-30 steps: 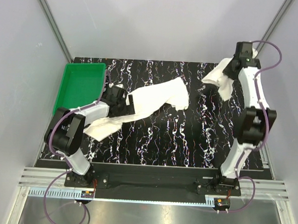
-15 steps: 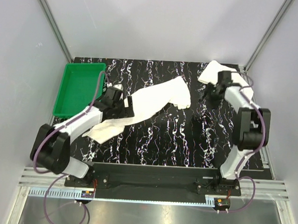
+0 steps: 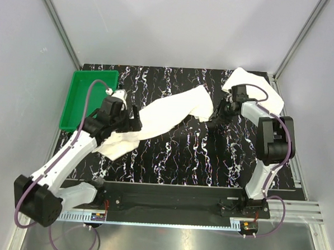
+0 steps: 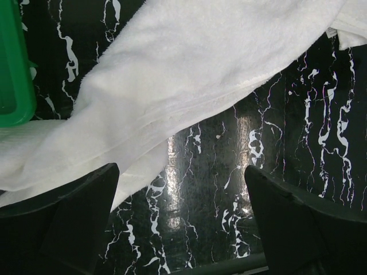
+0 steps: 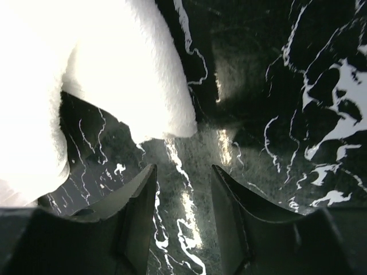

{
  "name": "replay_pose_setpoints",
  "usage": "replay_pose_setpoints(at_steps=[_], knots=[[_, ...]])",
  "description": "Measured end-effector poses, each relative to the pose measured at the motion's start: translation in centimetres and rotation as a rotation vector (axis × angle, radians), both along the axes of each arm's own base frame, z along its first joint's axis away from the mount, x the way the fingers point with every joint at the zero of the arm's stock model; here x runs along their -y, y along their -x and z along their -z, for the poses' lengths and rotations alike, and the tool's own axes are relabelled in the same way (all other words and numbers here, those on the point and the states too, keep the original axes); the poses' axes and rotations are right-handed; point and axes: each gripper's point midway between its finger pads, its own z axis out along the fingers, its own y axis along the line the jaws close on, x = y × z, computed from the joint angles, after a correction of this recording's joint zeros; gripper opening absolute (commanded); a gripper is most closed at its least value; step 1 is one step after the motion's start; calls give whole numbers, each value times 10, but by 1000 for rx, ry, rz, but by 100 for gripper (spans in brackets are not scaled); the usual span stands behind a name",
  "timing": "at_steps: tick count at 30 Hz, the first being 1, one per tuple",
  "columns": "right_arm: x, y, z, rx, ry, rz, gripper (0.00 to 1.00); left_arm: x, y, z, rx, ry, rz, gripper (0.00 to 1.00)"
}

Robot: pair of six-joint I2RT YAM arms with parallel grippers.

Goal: Roll the towels
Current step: Flatten the towel

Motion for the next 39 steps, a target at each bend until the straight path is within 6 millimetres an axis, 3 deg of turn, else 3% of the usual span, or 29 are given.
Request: replay_pose_setpoints(at_steps=[4,8,16,20,24,32,35,39], knots=[[3,-13,-1,19,28,-6,48,-9,14,-6,16,-15,0,99],[6,-28,-3,45,51,-3,44,-19,28,1,-4,-38,-5,99],[10,-32,23,0,84,0,39,-29,36,4,-27,-54,-21,99],[10,-33,24,3,82,-3,26,-33,36,5,-31,-59,-33,99],[10,-34,23,12,81,-4,2,-36,35,5,-32,-59,-43,99],[9,-35,21,17,78,-6,0,-47,35,12,-57,-65,-81,99],[10,-31,9,20,80,-4,0,-55,32,14,-68,-59,-121,99],[16,-26,-36,82,103,14,0,-74,28,16,-89,-35,-215,99]])
